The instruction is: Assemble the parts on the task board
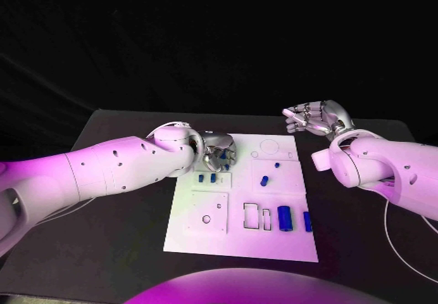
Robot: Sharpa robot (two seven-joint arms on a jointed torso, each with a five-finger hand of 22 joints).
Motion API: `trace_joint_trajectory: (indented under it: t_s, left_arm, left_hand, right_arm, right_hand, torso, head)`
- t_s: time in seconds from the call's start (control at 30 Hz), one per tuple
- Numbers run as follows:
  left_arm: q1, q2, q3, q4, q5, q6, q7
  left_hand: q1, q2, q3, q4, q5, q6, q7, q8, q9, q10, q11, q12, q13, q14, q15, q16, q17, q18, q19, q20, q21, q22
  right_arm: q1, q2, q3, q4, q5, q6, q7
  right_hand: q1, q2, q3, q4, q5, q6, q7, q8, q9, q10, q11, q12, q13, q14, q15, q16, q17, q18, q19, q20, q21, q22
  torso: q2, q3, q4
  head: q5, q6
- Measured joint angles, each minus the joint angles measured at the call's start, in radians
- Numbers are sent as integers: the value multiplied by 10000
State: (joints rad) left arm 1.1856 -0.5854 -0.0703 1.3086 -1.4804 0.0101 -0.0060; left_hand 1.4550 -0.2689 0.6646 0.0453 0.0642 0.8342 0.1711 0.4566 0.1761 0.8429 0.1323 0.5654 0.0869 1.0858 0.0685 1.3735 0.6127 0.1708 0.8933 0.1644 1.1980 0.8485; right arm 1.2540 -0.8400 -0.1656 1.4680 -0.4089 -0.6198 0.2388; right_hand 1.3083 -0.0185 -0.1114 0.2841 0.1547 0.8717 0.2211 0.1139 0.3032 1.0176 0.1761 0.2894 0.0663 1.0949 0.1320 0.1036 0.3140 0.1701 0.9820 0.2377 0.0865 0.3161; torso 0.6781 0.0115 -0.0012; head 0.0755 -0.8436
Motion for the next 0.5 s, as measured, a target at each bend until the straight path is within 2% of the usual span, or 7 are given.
trace_joint_trajectory:
  t_s: [0.07, 0.27, 0.37, 0.43, 0.5]
  left_arm:
    - [0, -9, -3, 8, -6, 0, 0]
    - [-3, -29, -5, 22, -22, 3, -3]
    - [-3, -34, -7, 28, -30, 7, -9]
    - [-4, -34, -9, 31, -36, 8, -12]
    - [-4, -34, -9, 31, -43, 8, -19]
  left_hand:
    - [-53, -53, -24, -24, 0, 0, 0, 0, -1, -48, -46, -1, 0, -67, 35, 0, -70, -1, -54, 54, -62, -36]
    - [-55, -49, -53, -53, 0, 0, 0, 0, -1, -123, -18, 0, 0, -87, 14, 0, -121, -1, -55, 55, -62, -30]
    - [-59, 48, -53, -53, 0, 21, 11, 0, 19, -142, -31, 82, -1, -79, 6, 0, 11, -1, 18, 42, -14, 131]
    - [-67, 121, -50, -56, 0, 122, -7, 0, 37, -95, 38, 223, 0, 67, -25, 87, 138, -1, 190, 42, 95, 274]
    - [-70, 124, -10, -96, 0, 204, -41, 4, 65, 20, -7, 312, 7, 174, -64, 166, 272, -1, 316, 12, 173, 400]
  right_arm:
    - [0, 0, 0, -1, 0, 1, 0]
    - [0, -2, 0, -3, -1, 5, 1]
    - [0, -1, 0, -4, -1, 7, 2]
    - [0, 1, 0, -4, -1, 9, 2]
    - [0, 1, 0, -5, -2, 10, 2]
  right_hand:
    - [9, 9, -17, 17, 0, 0, 0, 0, 0, 0, 0, 38, 0, 0, 0, 0, -11, 0, 0, 0, 0, -18]
    - [40, 40, -31, 31, 0, 0, 0, 0, 0, 0, 0, 39, 0, 0, 0, 0, -13, 0, 0, 0, 0, -24]
    - [40, 40, -31, 31, 0, 0, 0, 0, 0, 0, 0, 39, 0, 0, 0, 0, -13, 0, 0, 0, 0, -24]
    - [40, 40, -30, 30, 0, 0, 0, 0, -2, 0, 0, 39, 0, 0, 0, 0, -13, 0, 0, 0, 0, -23]
    - [40, 40, -30, 31, 0, 0, 0, 0, -8, 0, 0, 39, 0, 0, 0, 0, -13, 0, 0, 0, 0, -23]
  torso:
    - [-1, -1, 0]
    - [-7, -2, -3]
    - [-9, -2, -4]
    - [-9, -2, -5]
    - [-9, -2, -5]
  head:
    - [1, -1]
    - [9, -7]
    - [14, -12]
    - [18, -12]
    - [19, -15]
